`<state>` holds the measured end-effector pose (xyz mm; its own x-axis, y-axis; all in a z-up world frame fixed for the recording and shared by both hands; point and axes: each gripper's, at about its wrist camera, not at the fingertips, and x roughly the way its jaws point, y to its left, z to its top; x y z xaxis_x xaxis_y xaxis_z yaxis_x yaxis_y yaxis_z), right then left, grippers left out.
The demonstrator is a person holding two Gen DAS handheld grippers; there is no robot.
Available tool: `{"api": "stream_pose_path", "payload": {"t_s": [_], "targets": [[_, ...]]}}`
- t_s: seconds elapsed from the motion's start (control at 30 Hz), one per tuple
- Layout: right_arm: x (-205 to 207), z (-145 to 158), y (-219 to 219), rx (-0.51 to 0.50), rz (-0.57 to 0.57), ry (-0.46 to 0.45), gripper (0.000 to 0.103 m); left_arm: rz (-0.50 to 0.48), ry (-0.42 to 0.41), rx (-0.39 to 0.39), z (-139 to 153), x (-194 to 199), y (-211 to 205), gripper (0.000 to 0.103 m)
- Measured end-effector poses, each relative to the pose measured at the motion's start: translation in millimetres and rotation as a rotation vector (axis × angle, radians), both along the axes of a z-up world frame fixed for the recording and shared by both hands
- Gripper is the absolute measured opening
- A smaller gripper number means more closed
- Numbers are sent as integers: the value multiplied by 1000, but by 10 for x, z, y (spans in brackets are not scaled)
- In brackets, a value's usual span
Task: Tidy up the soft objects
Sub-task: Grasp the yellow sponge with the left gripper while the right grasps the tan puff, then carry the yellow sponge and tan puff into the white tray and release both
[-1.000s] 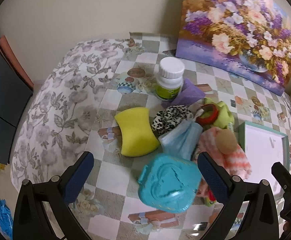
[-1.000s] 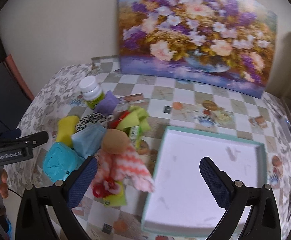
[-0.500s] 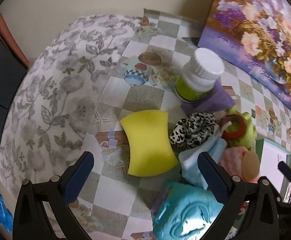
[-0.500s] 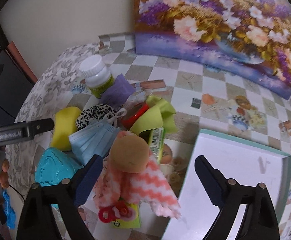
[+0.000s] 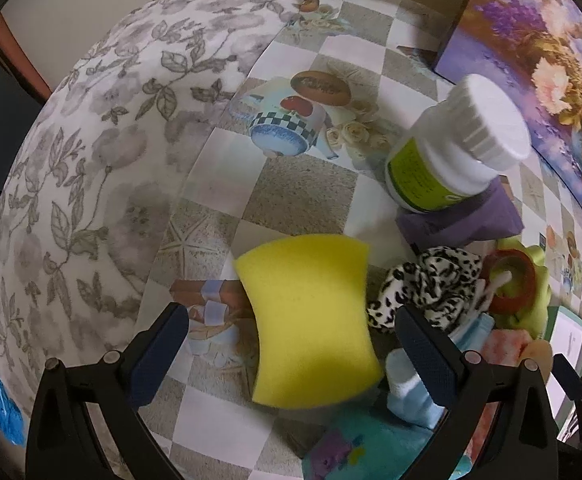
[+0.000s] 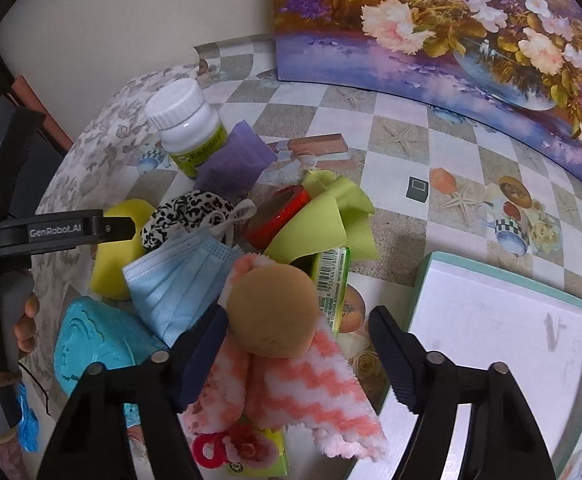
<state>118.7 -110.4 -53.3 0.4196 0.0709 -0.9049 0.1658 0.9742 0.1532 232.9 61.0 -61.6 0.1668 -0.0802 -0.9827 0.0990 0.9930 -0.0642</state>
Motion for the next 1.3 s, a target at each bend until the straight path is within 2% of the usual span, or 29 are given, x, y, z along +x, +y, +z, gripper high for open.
{"api": "stream_pose_path", "payload": {"t_s": [0.17, 0.33, 0.43, 0.5, 0.67, 0.77, 1.13, 1.3], "targets": [[1, -6, 14, 4, 6, 0, 55, 13, 4, -9, -73, 50, 47, 102], [-5, 4, 19, 7, 10, -5, 47, 14, 7, -11, -126, 68, 70, 102], [-14, 11, -1, 11, 6, -8, 45, 19, 18, -20, -203, 86, 94, 89], [-21, 20, -17, 14, 3, -11, 45, 25, 32, -25, -290, 71, 122, 84], [-37, 37, -59, 24, -8, -19, 45, 41, 33, -13, -380, 82, 199, 81], [-48, 50, -85, 30, -16, -23, 45, 55, 50, -32, -430, 106, 271, 63], [-124, 119, -166, 40, -39, -37, 45, 106, 47, -19, -383, 44, 649, 60], [-200, 230, -239, 49, -57, -60, 45, 119, -2, -36, -104, -24, 820, 59]]}}
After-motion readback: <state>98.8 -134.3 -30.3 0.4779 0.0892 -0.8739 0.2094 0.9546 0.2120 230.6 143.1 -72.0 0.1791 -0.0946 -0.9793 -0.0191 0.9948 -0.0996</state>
